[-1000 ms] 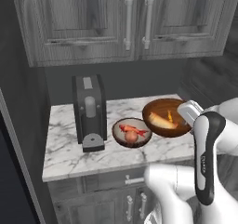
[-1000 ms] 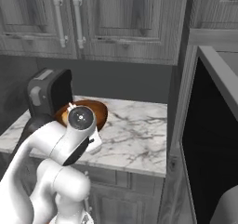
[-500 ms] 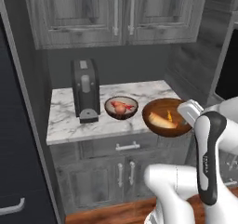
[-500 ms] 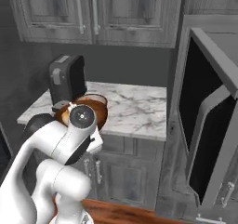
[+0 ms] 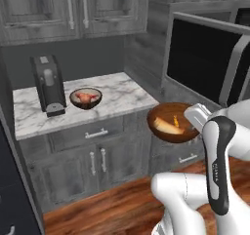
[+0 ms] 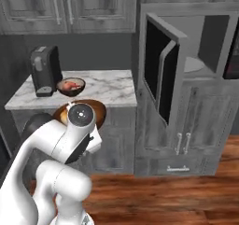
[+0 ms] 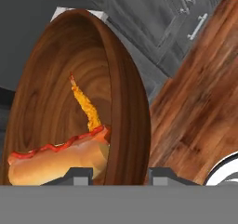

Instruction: Place the bowl containing the hot dog and shrimp in the microwave. Close the microwave door and press the start button to microwave the meal.

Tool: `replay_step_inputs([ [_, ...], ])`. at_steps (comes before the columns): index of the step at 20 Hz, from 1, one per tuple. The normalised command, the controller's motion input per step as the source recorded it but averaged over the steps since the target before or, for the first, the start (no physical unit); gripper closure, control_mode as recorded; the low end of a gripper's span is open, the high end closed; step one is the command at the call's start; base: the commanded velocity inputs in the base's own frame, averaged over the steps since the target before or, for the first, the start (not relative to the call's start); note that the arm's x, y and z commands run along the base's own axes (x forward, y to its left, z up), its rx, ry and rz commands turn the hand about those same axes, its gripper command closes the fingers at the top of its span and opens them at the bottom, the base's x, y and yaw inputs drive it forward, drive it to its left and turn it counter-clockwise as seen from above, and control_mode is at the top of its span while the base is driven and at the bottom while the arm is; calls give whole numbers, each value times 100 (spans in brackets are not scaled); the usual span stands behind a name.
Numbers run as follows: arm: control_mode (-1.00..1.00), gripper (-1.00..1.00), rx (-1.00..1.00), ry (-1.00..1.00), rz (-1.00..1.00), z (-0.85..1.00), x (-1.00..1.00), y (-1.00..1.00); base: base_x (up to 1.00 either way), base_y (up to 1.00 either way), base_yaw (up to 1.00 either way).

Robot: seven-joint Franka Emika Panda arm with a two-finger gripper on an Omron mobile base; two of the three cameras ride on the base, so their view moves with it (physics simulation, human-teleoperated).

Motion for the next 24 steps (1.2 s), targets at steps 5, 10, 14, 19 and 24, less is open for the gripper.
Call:
replay_step_inputs([
  [5,100,100,0,0,0,0,0,0,-44,-7,-63],
  [10,100,100,0,0,0,0,0,0,-10,-3,-69],
  [14,100,100,0,0,0,0,0,0,11,-18,-58],
  [19,100,100,0,0,0,0,0,0,41,-28,-42],
  [24,100,100,0,0,0,0,0,0,72,-36,-20],
])
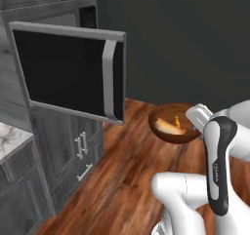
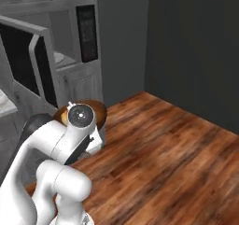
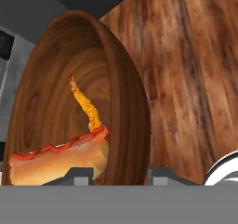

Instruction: Place the bowl containing the hot dog and shrimp in the microwave. Close the microwave door and press the start button to microwave the meal.

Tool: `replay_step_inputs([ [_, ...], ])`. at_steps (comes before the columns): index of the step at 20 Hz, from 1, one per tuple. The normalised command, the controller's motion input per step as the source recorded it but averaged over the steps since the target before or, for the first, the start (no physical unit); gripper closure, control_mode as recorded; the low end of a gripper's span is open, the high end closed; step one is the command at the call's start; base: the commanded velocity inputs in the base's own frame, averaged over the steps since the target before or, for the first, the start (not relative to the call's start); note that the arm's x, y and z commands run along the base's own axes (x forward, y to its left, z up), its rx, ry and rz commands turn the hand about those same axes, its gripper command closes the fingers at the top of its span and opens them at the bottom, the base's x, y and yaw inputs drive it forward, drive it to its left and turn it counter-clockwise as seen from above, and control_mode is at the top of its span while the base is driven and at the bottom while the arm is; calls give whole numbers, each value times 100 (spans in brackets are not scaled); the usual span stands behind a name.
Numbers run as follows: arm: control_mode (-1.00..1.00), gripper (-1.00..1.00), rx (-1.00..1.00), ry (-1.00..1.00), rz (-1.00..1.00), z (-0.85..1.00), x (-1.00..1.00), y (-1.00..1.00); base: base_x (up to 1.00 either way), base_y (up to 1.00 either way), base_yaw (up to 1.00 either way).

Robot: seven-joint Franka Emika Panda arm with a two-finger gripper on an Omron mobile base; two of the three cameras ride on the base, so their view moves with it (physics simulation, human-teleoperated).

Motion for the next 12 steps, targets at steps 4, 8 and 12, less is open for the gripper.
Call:
replay_step_inputs([
  [4,100,100,0,0,0,0,0,0,85,-49,-4],
  [8,100,100,0,0,0,0,0,0,91,-26,22],
  [12,100,100,0,0,0,0,0,0,87,-13,55],
])
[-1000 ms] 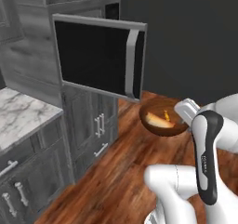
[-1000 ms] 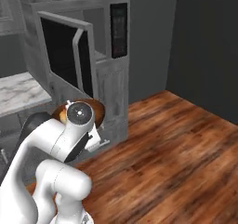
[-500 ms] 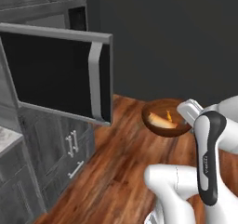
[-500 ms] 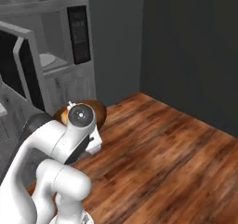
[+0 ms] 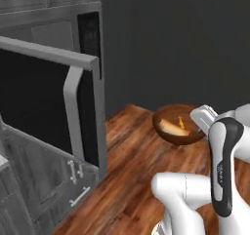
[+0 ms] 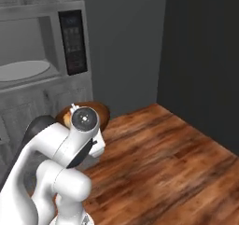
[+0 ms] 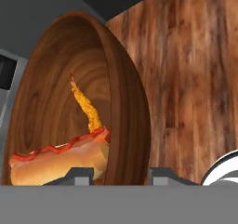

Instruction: Place the bowl containing the hot dog and shrimp in the microwave. Close the microwave door and press the start button to microwave the meal.

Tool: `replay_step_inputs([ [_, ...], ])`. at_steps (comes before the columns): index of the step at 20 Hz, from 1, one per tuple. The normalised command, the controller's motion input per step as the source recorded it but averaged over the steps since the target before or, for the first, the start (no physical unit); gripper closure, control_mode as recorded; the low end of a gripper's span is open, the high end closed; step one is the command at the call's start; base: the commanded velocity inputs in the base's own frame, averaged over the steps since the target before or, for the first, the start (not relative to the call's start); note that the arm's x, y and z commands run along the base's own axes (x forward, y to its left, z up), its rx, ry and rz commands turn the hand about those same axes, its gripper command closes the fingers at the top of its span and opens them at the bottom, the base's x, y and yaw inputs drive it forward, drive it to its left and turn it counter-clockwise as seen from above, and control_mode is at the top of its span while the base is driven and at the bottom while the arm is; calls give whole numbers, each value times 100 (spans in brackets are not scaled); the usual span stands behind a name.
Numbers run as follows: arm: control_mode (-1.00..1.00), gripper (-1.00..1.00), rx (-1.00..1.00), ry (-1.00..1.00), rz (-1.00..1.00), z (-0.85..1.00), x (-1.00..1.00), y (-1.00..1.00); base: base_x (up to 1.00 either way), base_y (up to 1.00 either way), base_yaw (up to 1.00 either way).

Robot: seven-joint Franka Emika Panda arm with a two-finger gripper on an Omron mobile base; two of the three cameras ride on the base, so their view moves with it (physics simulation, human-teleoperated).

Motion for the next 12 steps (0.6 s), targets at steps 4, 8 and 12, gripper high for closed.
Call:
replay_step_inputs([
  [4,100,100,0,0,0,0,0,0,77,-12,65],
  [8,100,100,0,0,0,0,0,0,76,-16,67],
  [12,100,100,0,0,0,0,0,0,61,-17,70],
])
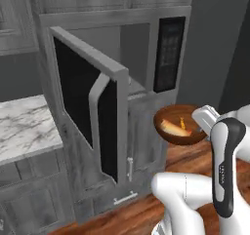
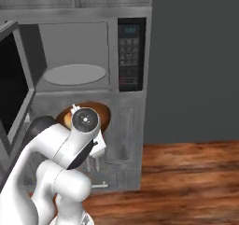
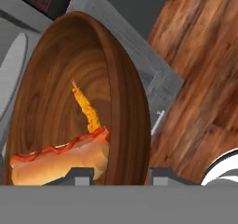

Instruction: Place the bowl containing the hot dog and shrimp in the microwave. Close the microwave door and press the start button to microwave the meal.

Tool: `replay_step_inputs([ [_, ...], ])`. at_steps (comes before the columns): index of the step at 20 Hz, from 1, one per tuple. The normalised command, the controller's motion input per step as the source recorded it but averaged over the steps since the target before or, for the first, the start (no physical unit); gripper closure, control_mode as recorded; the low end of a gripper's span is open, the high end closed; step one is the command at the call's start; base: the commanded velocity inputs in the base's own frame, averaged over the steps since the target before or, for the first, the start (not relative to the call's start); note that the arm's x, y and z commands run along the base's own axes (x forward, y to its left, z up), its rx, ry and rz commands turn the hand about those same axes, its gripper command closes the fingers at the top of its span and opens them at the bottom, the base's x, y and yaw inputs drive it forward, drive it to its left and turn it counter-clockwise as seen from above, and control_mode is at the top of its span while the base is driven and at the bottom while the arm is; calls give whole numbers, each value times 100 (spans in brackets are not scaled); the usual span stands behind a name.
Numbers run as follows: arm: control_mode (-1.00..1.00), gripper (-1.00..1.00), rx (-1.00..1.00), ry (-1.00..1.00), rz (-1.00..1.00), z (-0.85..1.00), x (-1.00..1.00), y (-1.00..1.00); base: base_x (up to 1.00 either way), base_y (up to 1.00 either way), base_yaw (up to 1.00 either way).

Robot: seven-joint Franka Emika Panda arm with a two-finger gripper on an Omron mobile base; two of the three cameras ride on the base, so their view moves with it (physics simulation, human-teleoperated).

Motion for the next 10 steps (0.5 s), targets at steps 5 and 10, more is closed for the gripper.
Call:
replay_step_inputs([
  [5,100,100,0,0,0,0,0,0,36,-24,72],
  [10,100,100,0,0,0,0,0,0,29,-36,70],
])
